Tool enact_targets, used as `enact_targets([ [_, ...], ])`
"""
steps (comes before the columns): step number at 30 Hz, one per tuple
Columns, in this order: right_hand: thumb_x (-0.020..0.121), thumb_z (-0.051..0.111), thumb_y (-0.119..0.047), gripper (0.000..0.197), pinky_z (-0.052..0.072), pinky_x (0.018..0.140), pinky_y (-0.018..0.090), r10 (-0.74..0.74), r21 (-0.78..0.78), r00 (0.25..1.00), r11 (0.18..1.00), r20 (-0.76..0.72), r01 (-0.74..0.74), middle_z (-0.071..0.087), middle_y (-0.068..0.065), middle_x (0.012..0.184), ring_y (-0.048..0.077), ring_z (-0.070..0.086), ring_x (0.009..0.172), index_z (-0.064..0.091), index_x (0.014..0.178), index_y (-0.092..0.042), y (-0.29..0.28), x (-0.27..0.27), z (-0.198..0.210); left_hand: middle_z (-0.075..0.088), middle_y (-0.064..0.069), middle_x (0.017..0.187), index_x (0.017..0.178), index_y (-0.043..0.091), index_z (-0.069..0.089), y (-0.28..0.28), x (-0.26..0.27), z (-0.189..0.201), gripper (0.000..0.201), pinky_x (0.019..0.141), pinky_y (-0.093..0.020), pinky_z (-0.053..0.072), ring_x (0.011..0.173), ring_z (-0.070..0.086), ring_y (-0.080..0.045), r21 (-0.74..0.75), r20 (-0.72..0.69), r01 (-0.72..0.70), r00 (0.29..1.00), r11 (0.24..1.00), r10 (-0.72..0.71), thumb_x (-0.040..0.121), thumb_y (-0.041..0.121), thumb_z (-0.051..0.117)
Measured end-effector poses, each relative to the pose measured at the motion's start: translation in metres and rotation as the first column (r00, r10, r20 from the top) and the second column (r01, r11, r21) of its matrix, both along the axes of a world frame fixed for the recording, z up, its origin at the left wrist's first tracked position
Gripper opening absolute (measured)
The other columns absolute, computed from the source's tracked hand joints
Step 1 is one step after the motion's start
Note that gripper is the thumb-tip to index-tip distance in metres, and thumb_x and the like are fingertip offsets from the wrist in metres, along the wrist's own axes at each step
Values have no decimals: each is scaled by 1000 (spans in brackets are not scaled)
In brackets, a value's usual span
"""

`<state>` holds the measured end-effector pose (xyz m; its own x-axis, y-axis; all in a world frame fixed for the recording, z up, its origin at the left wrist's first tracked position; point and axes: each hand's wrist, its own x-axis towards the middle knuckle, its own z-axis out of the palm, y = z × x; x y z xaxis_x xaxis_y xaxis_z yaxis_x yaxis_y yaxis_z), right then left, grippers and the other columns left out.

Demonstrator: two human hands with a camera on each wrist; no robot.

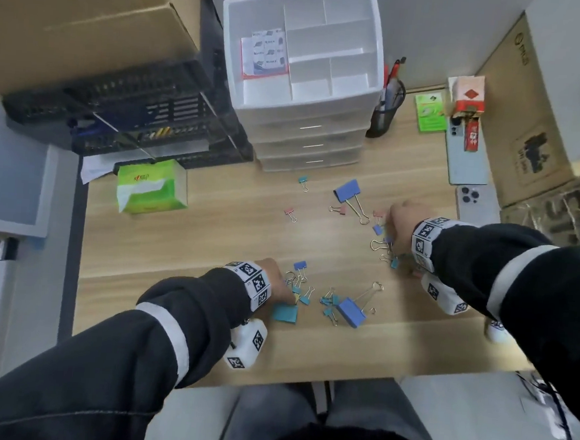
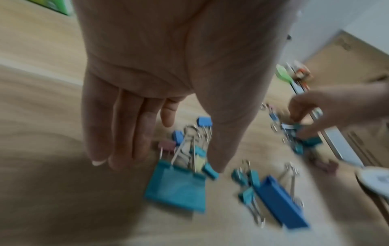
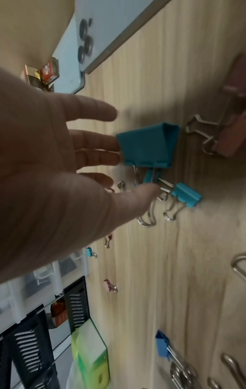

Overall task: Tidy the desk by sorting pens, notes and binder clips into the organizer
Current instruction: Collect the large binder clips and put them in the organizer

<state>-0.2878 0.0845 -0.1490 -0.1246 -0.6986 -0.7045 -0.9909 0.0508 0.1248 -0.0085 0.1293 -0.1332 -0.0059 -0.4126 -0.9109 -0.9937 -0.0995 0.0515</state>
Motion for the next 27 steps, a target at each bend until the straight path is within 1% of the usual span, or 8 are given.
enact_targets([
  [3, 61, 85, -27, 62, 52, 76, 37, -16, -34, 999, 999, -35, 15, 51, 9, 108, 30, 56, 101, 50, 110, -14, 8, 0, -15, 64, 4, 79, 87, 17, 66, 16, -8, -8, 59, 62, -29, 50, 70, 62, -17, -1, 22, 3, 1000, 1000, -3, 50, 58, 86],
  [7, 67, 82, -21, 51, 49, 66, 32, -8, -39, 1000, 999, -9, 8, 57, 9, 103, 28, 59, 93, 56, 110, -12, 12, 1, -19, 71, 1, 92, 100, 16, 64, 25, -16, -13, 71, 72, -32, 59, 80, 69, -17, -28, 32, -15, 999, 999, 16, 50, 61, 87],
  [13, 68, 76, -35, 37, 49, 75, 33, 12, -46, 995, 999, 94, -8, 53, 6, 101, 26, 48, 91, 58, 98, -22, 15, -2, -12, 66, 2, 83, 98, 14, 62, 31, -20, -12, 55, 57, -26, 52, 70, 63, -16, -39, 64, -79, 995, 996, 81, 58, 41, 87],
  [15, 75, 70, -36, 26, 49, 73, 33, -4, -83, 989, 996, 150, 17, 53, 5, 99, 25, 50, 88, 59, 93, -20, 16, -3, -4, 62, 2, 78, 93, 13, 62, 30, -22, -9, 50, 53, -25, 46, 65, 61, -18, -11, 67, -74, 995, 997, 75, 58, 40, 86],
  [18, 89, 53, -30, 15, 46, 67, 31, 20, -127, 976, 992, 218, 8, 60, 6, 95, 27, 57, 80, 60, 91, -17, 18, -1, 7, 60, 2, 78, 90, 15, 59, 27, -19, -5, 47, 56, -25, 46, 65, 57, -18, 22, 60, -81, 995, 996, 80, 59, 38, 85],
  [21, 94, 45, -23, 8, 46, 66, 31, 97, -80, 960, 994, 262, -78, 59, 2, 85, 25, 57, 76, 52, 92, -18, 21, 8, 19, 62, 2, 81, 90, 14, 62, 21, -13, 2, 44, 65, -26, 50, 71, 59, -18, 16, 56, -90, 994, 996, 89, 62, 43, 81],
  [25, 96, 44, -22, 13, 48, 76, 32, 224, 33, 928, 969, 298, -245, 59, -2, 85, 24, 57, 81, 55, 91, -19, 27, 29, 21, 48, 0, 66, 68, 16, 50, 8, -6, 18, 25, 52, -23, 36, 57, 45, -16, 10, 47, -121, 992, 993, 120, 83, 25, 68],
  [27, 94, 46, -22, 14, 49, 79, 33, 282, 84, 907, 943, 315, -322, 60, -3, 86, 22, 59, 84, 60, 94, -21, 33, 42, 21, 51, -4, 66, 74, 9, 56, 1, -3, 20, 21, 50, -24, 41, 52, 48, -17, -6, 17, -197, 980, 980, 197, 91, 19, 61],
])
